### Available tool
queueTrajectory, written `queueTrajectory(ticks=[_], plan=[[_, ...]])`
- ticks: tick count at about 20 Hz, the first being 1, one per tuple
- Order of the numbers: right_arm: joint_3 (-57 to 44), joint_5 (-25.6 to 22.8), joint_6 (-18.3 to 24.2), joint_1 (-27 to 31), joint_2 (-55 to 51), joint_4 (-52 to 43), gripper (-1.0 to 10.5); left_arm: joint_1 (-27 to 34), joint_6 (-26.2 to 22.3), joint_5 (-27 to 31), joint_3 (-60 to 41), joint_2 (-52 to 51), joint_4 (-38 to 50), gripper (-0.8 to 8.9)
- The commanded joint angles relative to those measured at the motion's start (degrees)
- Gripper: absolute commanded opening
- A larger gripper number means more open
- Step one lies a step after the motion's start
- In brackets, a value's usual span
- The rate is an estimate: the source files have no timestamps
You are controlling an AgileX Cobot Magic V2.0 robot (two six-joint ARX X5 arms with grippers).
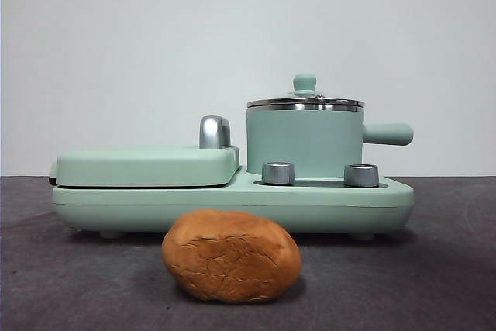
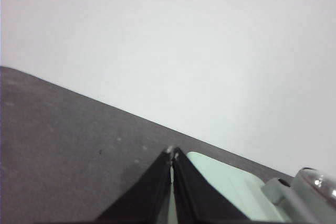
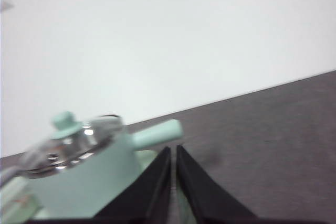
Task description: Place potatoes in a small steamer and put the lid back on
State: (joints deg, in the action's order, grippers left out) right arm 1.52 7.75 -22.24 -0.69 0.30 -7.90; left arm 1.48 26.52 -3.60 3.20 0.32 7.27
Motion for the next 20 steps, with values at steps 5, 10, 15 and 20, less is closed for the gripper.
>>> queueTrajectory(ticks=[5,10,15,20], plan=[[10.91,1.68,-3.21,0.04,1.25,11.58,0.1,0.00,3.76,-3.39,14.05,2.16,-12.33,0.08],[20.48,5.79,1.14,0.02,5.60,21.24,0.1,0.00,-1.53,-9.94,25.83,7.43,-24.17,0.08],[28.94,14.01,6.75,0.02,11.10,28.50,0.1,0.00,-9.97,-17.75,34.93,14.08,-33.62,0.08],[35.30,19.61,16.52,0.02,16.90,35.45,0.1,0.00,-18.58,-25.42,40.28,20.50,-39.28,0.08]])
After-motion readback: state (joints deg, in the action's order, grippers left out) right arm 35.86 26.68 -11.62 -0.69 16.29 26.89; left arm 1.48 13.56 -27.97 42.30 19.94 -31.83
